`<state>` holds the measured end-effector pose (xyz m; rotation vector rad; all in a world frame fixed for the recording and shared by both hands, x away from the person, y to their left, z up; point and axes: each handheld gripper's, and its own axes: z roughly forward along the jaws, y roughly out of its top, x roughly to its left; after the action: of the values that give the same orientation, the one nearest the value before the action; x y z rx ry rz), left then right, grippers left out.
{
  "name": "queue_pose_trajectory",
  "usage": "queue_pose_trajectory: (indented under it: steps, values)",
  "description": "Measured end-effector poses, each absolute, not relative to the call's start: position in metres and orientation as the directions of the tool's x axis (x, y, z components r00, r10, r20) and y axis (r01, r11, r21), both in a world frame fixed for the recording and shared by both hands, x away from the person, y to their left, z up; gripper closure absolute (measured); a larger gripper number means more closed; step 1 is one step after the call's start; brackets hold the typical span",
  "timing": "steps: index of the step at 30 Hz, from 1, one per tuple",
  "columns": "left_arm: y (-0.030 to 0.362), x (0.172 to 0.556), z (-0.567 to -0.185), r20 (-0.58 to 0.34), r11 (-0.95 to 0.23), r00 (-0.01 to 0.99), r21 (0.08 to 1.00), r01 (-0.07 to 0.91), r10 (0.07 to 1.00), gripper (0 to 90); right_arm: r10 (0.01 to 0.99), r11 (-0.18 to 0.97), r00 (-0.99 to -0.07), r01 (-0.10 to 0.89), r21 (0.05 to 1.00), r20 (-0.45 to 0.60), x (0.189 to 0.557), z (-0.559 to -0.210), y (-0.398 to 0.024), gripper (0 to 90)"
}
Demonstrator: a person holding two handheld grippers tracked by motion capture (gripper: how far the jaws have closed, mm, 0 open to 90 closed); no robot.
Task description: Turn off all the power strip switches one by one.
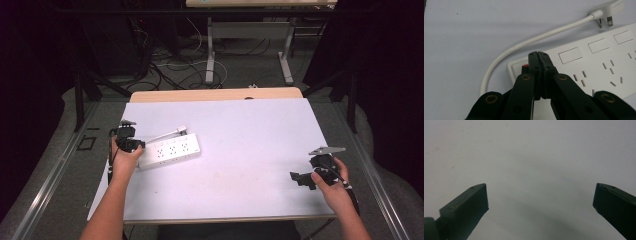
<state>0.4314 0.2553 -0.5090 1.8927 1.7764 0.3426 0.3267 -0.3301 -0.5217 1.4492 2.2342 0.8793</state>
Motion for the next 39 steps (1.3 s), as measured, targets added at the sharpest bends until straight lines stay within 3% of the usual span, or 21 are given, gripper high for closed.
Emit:
queue_pose_trajectory:
  steps: [39]
  values:
    - [0.218, 0.441, -0.510, -0.203, -0.016, 0.166, 0.585, 0.811, 0.965, 90.0, 0.904, 0.291, -0.425, 0.697, 0.655, 0.051, 0.327, -0.523, -0.330, 0.0]
